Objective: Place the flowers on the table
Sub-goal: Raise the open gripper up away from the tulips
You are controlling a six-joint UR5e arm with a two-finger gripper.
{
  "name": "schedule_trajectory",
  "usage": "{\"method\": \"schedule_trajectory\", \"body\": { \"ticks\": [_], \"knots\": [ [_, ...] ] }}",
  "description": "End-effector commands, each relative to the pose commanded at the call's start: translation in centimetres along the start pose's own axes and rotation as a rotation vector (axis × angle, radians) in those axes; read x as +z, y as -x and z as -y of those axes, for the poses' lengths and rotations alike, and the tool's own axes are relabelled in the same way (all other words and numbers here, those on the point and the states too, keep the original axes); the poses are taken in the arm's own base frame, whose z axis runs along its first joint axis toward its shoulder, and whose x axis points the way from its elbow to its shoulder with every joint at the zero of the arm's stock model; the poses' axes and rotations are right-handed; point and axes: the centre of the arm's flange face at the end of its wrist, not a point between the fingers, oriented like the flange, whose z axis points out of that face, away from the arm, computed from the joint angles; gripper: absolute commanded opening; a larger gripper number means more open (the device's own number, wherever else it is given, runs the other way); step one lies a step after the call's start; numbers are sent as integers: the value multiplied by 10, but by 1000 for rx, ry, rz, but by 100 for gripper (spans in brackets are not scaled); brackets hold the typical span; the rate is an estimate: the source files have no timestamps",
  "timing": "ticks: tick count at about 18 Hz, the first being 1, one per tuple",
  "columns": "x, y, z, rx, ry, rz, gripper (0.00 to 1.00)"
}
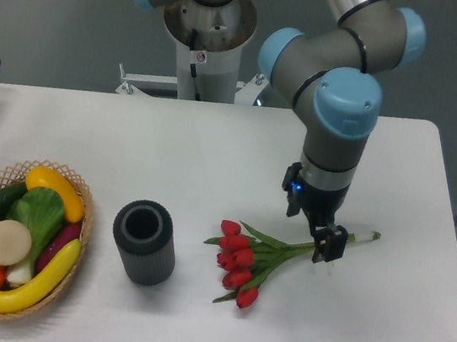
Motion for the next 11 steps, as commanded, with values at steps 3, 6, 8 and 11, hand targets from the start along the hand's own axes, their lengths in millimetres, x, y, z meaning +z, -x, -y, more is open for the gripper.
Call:
{"method": "schedule_trajectory", "body": {
  "ticks": [3,6,8,11],
  "knots": [
    [-8,-6,-19,36,-1,-18,100],
    [-21,-15,-36,78,9,-8,100],
    [-22,-18,-44,99,10,-9,100],
    [-22,-19,-46,97,6,-9,100]
  ]
}}
